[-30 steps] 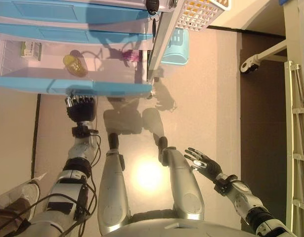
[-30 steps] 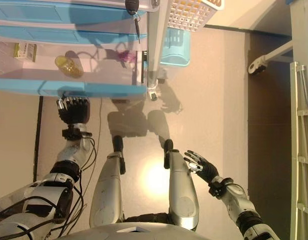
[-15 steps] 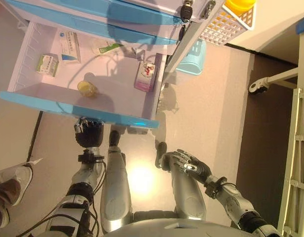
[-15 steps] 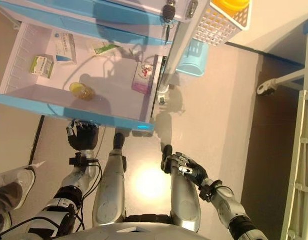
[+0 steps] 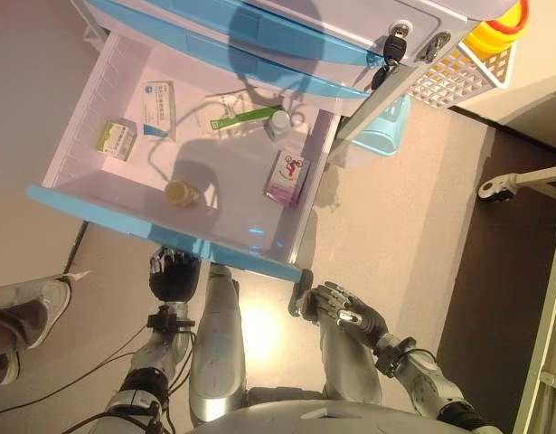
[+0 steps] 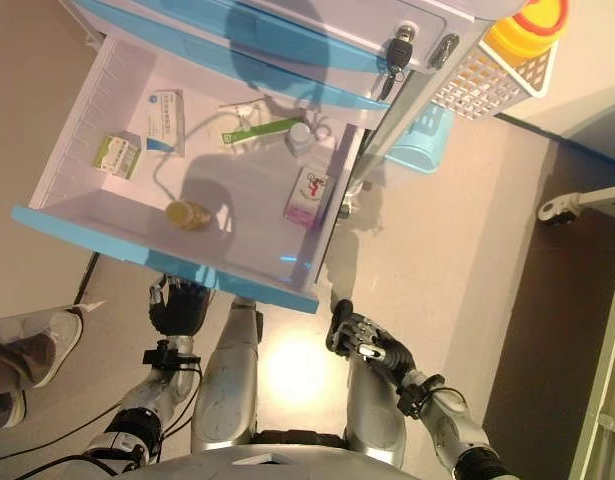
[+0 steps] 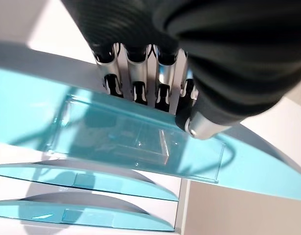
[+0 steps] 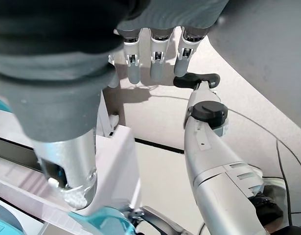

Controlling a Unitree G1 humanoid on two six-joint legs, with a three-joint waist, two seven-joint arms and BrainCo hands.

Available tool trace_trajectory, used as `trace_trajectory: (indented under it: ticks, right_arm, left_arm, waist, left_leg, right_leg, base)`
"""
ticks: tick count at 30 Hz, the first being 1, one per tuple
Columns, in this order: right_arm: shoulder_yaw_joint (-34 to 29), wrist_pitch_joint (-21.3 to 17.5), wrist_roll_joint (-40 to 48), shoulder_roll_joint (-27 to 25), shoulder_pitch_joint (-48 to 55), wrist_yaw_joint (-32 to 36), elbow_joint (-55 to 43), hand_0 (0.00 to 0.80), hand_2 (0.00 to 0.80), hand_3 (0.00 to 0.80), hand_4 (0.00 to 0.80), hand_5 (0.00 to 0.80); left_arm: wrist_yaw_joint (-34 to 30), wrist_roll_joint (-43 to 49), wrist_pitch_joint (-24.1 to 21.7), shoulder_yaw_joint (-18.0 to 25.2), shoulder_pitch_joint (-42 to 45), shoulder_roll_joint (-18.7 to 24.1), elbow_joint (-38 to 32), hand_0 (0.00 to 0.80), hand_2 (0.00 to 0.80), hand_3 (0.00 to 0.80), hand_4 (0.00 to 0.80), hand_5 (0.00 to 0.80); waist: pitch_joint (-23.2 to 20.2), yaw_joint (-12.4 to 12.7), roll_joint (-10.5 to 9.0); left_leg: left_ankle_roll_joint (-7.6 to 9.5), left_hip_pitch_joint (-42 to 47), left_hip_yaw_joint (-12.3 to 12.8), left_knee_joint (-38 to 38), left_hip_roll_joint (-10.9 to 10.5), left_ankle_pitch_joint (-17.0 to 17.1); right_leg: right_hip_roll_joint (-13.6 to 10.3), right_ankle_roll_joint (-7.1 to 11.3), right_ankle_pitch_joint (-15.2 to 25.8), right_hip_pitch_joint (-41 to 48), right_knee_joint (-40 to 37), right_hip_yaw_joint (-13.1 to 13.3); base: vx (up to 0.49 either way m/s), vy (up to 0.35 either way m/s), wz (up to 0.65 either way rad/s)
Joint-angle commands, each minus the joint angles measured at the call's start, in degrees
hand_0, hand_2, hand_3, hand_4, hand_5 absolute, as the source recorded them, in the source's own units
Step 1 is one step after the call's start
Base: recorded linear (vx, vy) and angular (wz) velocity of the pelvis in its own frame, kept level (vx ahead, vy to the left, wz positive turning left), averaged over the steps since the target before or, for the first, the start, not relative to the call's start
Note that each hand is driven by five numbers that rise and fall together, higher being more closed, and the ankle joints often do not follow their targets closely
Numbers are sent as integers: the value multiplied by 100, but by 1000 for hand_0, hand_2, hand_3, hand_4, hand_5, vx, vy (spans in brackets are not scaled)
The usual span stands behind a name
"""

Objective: Open the drawer and pick up the medicine

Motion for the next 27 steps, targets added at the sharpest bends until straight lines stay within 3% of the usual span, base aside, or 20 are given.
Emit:
trace_trajectory:
  ticks: [1, 27]
  right_arm:
    - [146, 56, -48, 287, 694, 101, -48, 0, 0, 0, 0, 0]
    - [317, 232, -275, 202, 579, 250, 47, 0, 0, 0, 0, 0]
  left_arm:
    - [1405, 39, -189, 7, 801, -166, 1180, 0, 0, 0, 0, 0]
    - [1736, -32, -244, 163, 98, 3, 1294, 0, 0, 0, 0, 0]
  waist:
    - [103, -5, -285]
    - [98, -241, -430]
  left_leg:
    - [724, -17, 310, 513, -495, -716]
    - [757, -60, 451, 899, -488, -915]
  right_leg:
    - [140, -161, 595, -50, -370, -167]
    - [176, -61, 627, -186, -165, 106]
  base:
    - [13, 22, 10]
    - [15, 19, 1]
